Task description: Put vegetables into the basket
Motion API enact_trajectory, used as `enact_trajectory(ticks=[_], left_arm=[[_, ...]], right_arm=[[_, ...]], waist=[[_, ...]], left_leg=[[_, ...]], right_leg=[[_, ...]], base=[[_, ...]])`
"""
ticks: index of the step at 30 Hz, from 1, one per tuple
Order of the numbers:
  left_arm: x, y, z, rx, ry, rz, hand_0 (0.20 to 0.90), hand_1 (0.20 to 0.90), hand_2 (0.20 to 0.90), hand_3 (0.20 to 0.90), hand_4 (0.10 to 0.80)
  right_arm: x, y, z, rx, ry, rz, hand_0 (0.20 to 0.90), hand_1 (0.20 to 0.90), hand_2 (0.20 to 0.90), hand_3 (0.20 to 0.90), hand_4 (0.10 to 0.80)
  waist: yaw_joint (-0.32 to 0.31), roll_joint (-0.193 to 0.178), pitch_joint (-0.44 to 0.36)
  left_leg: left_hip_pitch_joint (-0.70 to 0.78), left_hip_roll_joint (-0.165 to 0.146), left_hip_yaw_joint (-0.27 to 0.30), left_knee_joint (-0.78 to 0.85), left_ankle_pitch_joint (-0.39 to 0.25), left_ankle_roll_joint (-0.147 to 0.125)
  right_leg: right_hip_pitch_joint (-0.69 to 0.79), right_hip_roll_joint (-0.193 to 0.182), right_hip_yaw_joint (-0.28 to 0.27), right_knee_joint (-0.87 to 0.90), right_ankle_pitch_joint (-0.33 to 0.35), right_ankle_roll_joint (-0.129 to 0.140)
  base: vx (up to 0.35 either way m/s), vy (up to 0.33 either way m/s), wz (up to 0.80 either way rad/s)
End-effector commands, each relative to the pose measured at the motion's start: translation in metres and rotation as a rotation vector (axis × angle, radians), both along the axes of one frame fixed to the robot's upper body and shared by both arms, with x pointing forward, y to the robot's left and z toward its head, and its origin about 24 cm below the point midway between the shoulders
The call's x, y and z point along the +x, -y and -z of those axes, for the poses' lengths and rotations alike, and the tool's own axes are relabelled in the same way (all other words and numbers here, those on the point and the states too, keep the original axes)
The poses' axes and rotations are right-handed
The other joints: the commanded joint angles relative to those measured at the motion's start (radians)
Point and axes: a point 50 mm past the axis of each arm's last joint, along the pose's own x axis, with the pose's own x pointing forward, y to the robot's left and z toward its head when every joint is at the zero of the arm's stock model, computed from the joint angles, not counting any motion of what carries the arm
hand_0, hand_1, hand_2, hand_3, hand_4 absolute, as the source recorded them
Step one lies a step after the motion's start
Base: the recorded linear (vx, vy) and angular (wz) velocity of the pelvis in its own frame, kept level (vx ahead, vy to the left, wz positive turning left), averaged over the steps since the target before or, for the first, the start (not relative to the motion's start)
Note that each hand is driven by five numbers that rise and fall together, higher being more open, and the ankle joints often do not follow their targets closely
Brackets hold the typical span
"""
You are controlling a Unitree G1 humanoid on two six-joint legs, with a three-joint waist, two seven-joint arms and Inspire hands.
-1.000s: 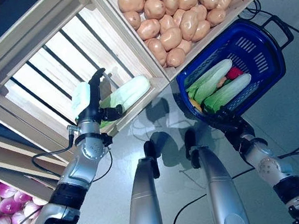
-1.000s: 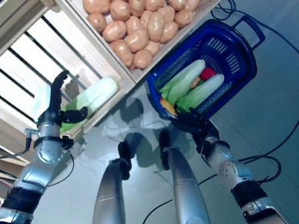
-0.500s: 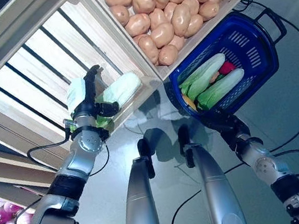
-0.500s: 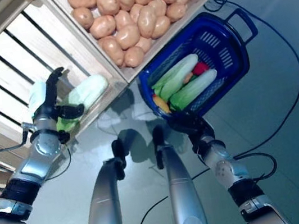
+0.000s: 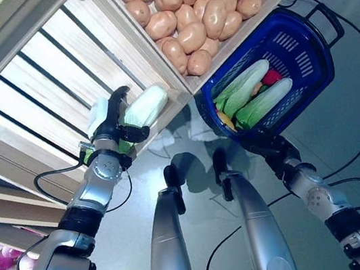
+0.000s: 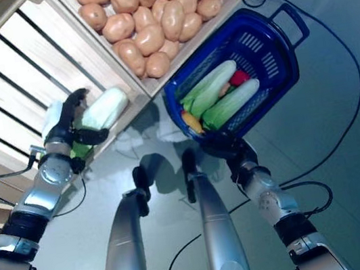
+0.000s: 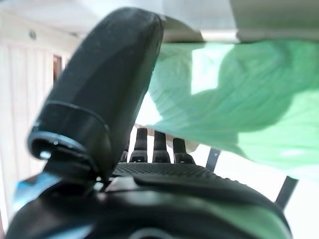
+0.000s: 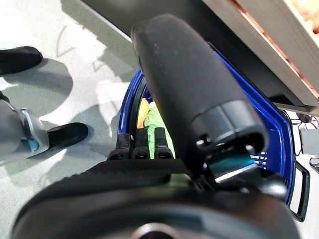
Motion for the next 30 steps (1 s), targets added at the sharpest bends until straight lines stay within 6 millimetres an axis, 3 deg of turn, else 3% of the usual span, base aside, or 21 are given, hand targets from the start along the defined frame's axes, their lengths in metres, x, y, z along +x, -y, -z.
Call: enact_trajectory(ticks=[1, 6, 8, 15, 24, 30], left_arm=[[0.011, 0.017, -0.027, -0.095, 0.031, 0.131, 0.900, 0.900, 0.900, 0.900, 0.800], [0.010, 0.016, -0.034, -0.079, 0.101, 0.097, 0.900, 0.900, 0.900, 0.900, 0.800], [0.007, 0.012, -0.041, 0.024, 0.172, 0.052, 0.900, 0.900, 0.900, 0.900, 0.800], [-0.004, 0.026, -0.053, 0.059, 0.233, 0.116, 0.900, 0.900, 0.900, 0.900, 0.800], [0.002, 0.039, -0.043, 0.035, 0.116, 0.177, 0.900, 0.900, 0.900, 0.900, 0.800], [0.010, 0.049, -0.023, 0.031, -0.068, 0.231, 0.900, 0.900, 0.900, 0.900, 0.800]], right_arm=[[0.007, 0.004, -0.033, -0.056, 0.156, -0.014, 0.900, 0.900, 0.900, 0.900, 0.800], [0.007, 0.006, -0.034, -0.060, 0.162, -0.010, 0.900, 0.900, 0.900, 0.900, 0.800], [0.005, 0.007, -0.032, -0.057, 0.162, -0.002, 0.900, 0.900, 0.900, 0.900, 0.800], [-0.001, 0.005, -0.032, -0.043, 0.178, 0.013, 0.900, 0.900, 0.900, 0.900, 0.800], [0.003, 0.004, -0.036, -0.042, 0.179, 0.017, 0.900, 0.900, 0.900, 0.900, 0.800], [0.007, 0.002, -0.037, -0.046, 0.174, -0.003, 0.900, 0.900, 0.900, 0.900, 0.800]], waist=[[-0.007, 0.011, -0.004], [-0.006, 0.013, -0.004], [-0.003, 0.014, -0.004], [0.010, 0.016, -0.004], [0.008, 0.013, -0.004], [-0.004, 0.007, -0.004]], left_leg=[[0.034, -0.023, 0.053, -0.097, 0.045, 0.004], [0.028, -0.022, 0.051, -0.091, 0.042, 0.004], [0.028, -0.021, 0.049, -0.094, 0.042, 0.004], [0.026, -0.030, 0.036, -0.120, 0.050, 0.002], [0.023, -0.030, 0.033, -0.123, 0.055, -0.002], [0.021, -0.024, 0.039, -0.118, 0.056, -0.001]], right_leg=[[0.044, 0.015, -0.029, -0.018, 0.042, -0.004], [0.037, 0.013, -0.029, -0.010, 0.040, -0.004], [0.038, 0.011, -0.030, -0.014, 0.038, -0.005], [0.043, 0.013, -0.038, -0.042, 0.039, -0.008], [0.044, 0.011, -0.046, -0.045, 0.040, -0.007], [0.041, 0.012, -0.043, -0.042, 0.044, -0.005]], base=[[0.000, 0.000, 0.00], [0.000, 0.000, 0.00], [0.000, 0.000, 0.00], [-0.009, -0.039, 0.04], [-0.002, -0.010, 0.01], [0.000, 0.000, 0.00]])
